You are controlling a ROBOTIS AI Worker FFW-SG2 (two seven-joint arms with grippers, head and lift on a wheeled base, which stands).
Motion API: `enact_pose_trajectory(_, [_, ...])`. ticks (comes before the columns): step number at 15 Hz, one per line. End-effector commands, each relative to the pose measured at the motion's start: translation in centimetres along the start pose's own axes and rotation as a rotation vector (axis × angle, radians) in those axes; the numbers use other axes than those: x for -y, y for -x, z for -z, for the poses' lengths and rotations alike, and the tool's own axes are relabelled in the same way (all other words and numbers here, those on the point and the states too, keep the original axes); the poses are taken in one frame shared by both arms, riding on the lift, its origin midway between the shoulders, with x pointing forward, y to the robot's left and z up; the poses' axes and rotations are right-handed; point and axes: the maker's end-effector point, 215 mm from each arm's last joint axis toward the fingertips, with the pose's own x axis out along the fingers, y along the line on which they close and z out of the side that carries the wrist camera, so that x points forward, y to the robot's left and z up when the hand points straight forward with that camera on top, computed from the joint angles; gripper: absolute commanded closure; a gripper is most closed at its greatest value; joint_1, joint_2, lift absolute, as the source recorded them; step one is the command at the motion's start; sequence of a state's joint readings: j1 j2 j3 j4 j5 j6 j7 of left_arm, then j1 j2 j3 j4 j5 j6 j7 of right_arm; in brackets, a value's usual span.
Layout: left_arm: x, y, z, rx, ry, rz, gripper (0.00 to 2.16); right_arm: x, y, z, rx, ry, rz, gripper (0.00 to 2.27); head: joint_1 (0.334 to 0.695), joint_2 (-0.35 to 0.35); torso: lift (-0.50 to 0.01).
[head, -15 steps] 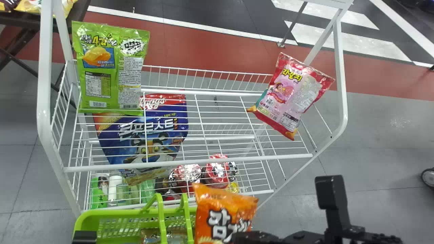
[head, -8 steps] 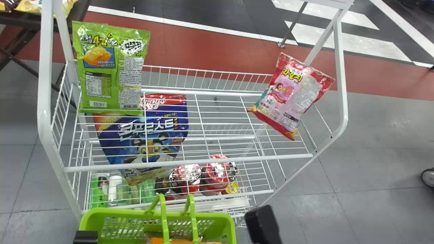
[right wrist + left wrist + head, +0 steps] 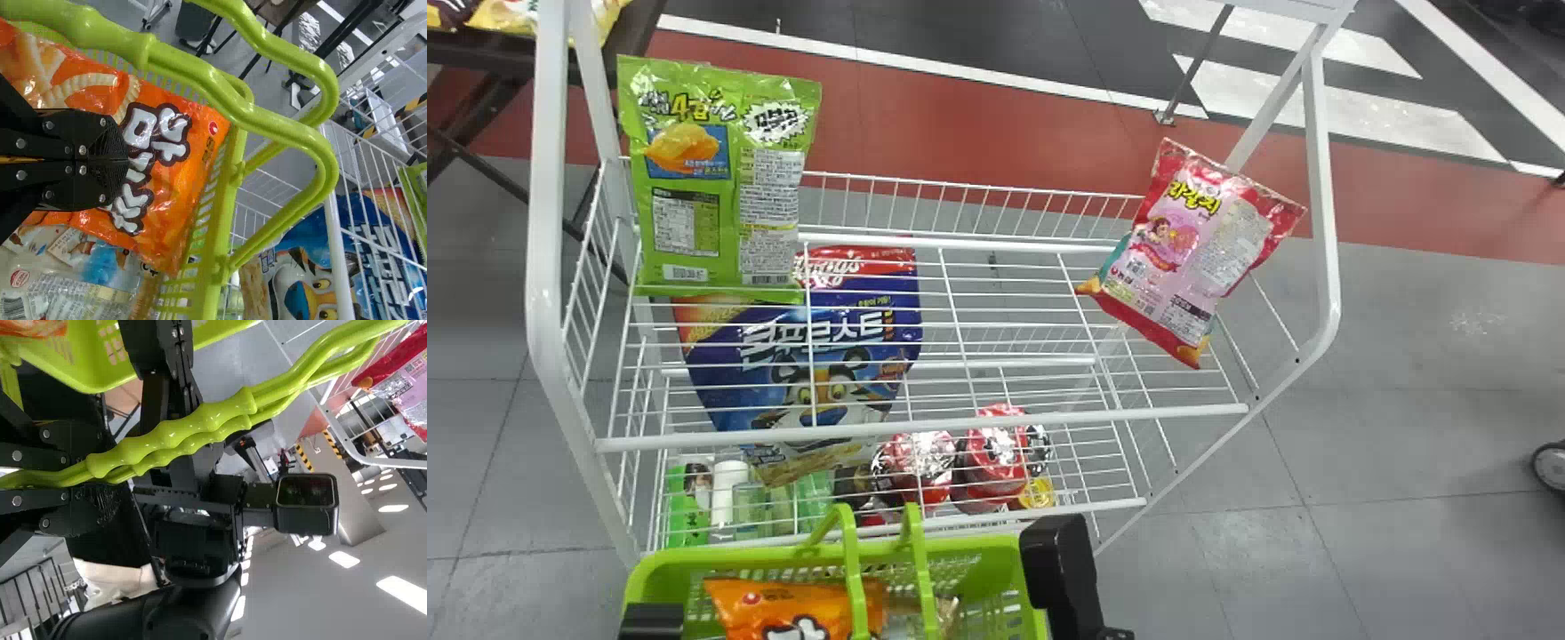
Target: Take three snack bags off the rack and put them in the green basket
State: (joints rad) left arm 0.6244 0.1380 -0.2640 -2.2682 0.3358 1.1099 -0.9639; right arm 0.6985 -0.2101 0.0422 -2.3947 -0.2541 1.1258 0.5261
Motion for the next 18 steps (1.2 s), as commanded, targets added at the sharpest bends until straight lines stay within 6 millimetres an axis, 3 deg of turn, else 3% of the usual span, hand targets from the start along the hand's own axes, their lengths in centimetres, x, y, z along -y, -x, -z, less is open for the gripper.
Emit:
enact_pose_trajectory(1, [0.0, -0.1, -0.1, -0.001, -0.004, -0.001, 1.54, 1.4, 1.4, 0.7, -0.033, -0.04, 0.019, 0.0, 0.695, -0.35, -0.018])
enact_pose_trajectory(3, [0.0, -0.1, -0.1, -0.003, -0.004, -0.001, 1.54, 2.4, 3.4, 0.8, -0.056, -0.09, 0.02, 0.05, 0.695, -0.35, -0.018])
enact_pose_trajectory(5, [0.0, -0.1, -0.1, -0.003, -0.004, -0.001, 1.54, 4.3, 4.9, -1.3, 0.014, -0.088, 0.06, 0.06, 0.695, -0.35, -0.018])
enact_pose_trajectory(7, [0.0, -0.2, -0.1, -0.004, -0.004, 0.0, 1.54, 7.4, 7.1, -7.1, 0.213, -0.014, 0.156, 0.07, 0.695, -0.35, -0.018])
enact_pose_trajectory(9, [0.2, -0.3, 0.1, -0.008, -0.002, 0.004, 1.54, 11.0, 11.2, -15.5, 0.509, 0.144, 0.335, 0.09, 0.695, -0.35, -0.018])
enact_pose_trajectory(12, [0.3, -0.7, 0.5, -0.018, -0.001, 0.006, 1.54, 15.0, 15.6, -23.2, 0.778, 0.184, 0.506, 0.11, 0.695, -0.35, -0.018])
enact_pose_trajectory(16, [0.1, -0.6, 0.8, -0.028, -0.005, 0.001, 1.54, 23.0, 18.0, -27.4, 0.867, 0.094, 0.788, 0.12, 0.695, -0.35, -0.018])
enact_pose_trajectory(18, [0.2, -0.6, 1.0, -0.031, -0.001, 0.004, 1.54, 26.4, 17.2, -28.3, 0.825, 0.04, 0.872, 0.12, 0.695, -0.35, -0.018])
